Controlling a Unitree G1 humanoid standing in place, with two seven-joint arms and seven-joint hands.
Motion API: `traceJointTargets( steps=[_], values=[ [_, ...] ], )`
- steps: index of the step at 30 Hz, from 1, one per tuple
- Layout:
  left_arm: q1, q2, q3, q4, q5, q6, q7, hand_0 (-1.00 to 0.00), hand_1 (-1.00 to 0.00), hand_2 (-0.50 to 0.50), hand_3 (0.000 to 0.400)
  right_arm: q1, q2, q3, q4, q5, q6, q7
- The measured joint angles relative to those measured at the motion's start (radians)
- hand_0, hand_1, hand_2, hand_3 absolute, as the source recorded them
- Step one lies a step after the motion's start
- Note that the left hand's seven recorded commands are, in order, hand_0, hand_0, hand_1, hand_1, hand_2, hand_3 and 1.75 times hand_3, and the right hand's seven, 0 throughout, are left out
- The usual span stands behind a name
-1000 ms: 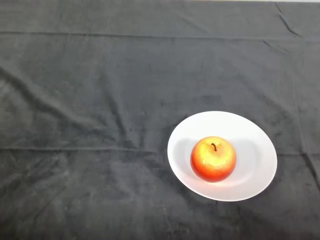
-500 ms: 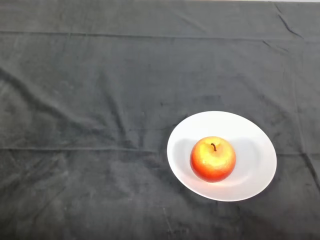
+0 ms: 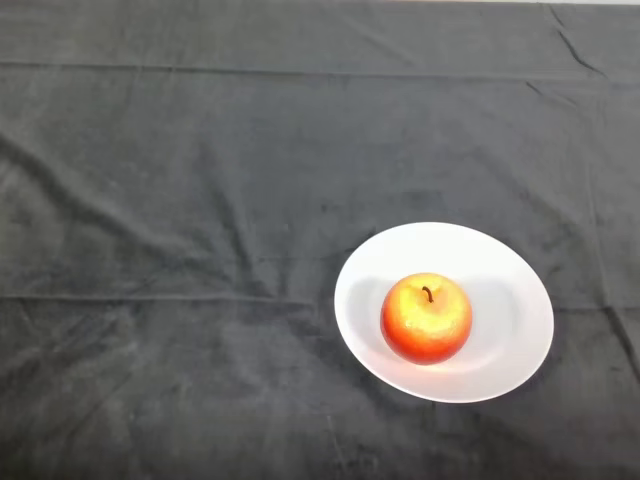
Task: Move the apple to the plate
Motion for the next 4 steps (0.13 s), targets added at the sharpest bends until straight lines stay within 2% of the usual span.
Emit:
traceJointTargets(
  steps=[4],
  values=[
    [0.000, 0.000, 0.000, 0.000, 0.005, 0.006, -0.003, 0.00, 0.00, 0.00, 0.000, 0.000, 0.000, 0.0000, 0.000, 0.0000, 0.000, 0.0000]
  ],
)
